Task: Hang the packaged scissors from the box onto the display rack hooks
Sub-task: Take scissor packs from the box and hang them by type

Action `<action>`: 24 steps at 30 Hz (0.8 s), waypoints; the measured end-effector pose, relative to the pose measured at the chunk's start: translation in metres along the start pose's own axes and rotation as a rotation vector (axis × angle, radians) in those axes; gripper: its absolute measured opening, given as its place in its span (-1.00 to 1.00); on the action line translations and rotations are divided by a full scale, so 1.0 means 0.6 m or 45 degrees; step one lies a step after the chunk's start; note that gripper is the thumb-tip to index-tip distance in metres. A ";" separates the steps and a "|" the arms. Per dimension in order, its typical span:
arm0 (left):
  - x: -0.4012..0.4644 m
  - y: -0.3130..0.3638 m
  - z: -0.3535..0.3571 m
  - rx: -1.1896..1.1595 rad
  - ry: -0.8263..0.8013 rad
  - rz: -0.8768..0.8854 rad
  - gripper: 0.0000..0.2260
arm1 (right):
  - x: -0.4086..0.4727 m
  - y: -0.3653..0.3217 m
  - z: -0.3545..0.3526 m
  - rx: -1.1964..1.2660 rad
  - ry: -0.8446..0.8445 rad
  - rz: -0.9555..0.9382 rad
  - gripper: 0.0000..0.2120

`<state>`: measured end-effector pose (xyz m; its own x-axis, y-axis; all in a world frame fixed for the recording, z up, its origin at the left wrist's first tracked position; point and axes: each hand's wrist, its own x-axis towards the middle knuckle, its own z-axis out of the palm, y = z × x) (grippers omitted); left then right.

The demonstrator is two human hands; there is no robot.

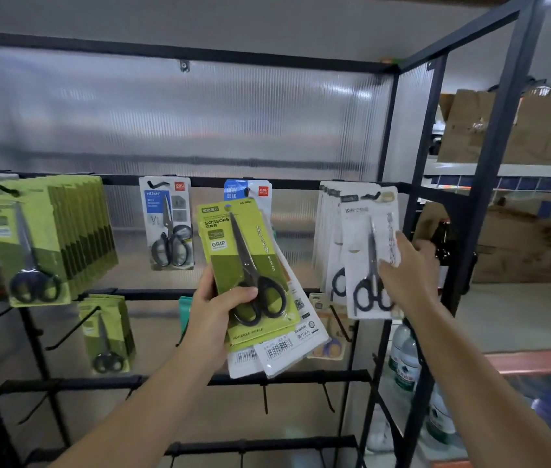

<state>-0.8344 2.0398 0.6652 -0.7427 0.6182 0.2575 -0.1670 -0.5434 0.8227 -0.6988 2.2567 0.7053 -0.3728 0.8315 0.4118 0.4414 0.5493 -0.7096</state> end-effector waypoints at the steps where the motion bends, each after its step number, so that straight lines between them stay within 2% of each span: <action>1: 0.000 -0.003 -0.003 -0.009 -0.026 0.000 -0.55 | -0.014 -0.002 0.009 0.049 0.095 -0.092 -0.49; 2: 0.000 -0.007 -0.006 -0.009 -0.041 -0.004 -0.52 | -0.031 -0.007 0.019 0.166 0.131 -0.196 -0.59; 3: 0.001 -0.011 -0.009 -0.001 -0.053 -0.005 -0.51 | -0.050 -0.013 0.030 0.294 0.075 -0.277 -0.69; 5: 0.000 -0.018 -0.012 0.024 -0.064 -0.009 -0.53 | -0.095 -0.033 0.052 0.473 -0.273 -0.281 -0.79; 7: -0.005 -0.024 -0.012 0.055 -0.070 -0.007 -0.51 | -0.137 -0.049 0.073 0.658 -0.610 -0.240 -0.62; 8: -0.008 -0.027 -0.013 0.065 -0.064 -0.005 -0.51 | -0.151 -0.052 0.086 0.764 -0.684 -0.212 -0.51; 10: -0.015 -0.031 -0.020 0.050 -0.056 -0.008 -0.60 | -0.169 -0.053 0.113 0.973 -0.678 -0.119 -0.38; 11: -0.019 -0.032 -0.025 0.034 -0.037 -0.014 -0.64 | -0.173 -0.052 0.123 1.034 -0.648 -0.094 -0.41; 14: -0.029 -0.037 -0.054 -0.015 0.103 -0.060 -0.66 | -0.182 -0.048 0.148 1.027 -0.635 -0.066 -0.75; 16: -0.042 -0.037 -0.085 -0.020 0.153 -0.106 -0.68 | -0.192 -0.046 0.168 0.998 -0.719 -0.026 -0.80; 19: -0.068 -0.031 -0.144 0.078 0.208 -0.180 -0.58 | -0.217 -0.052 0.207 1.019 -0.868 0.076 -0.78; 22: -0.100 -0.020 -0.206 0.115 0.298 -0.192 -0.64 | -0.249 -0.072 0.257 1.049 -1.037 0.213 -0.75; 24: -0.125 -0.011 -0.248 0.144 0.422 -0.192 -0.52 | -0.273 -0.091 0.293 1.070 -1.153 0.286 -0.71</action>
<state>-0.8740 1.9127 0.5653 -0.8876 0.4594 -0.0336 -0.2319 -0.3826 0.8944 -0.8050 2.0759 0.5758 -0.9298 0.3616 -0.0689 0.0363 -0.0962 -0.9947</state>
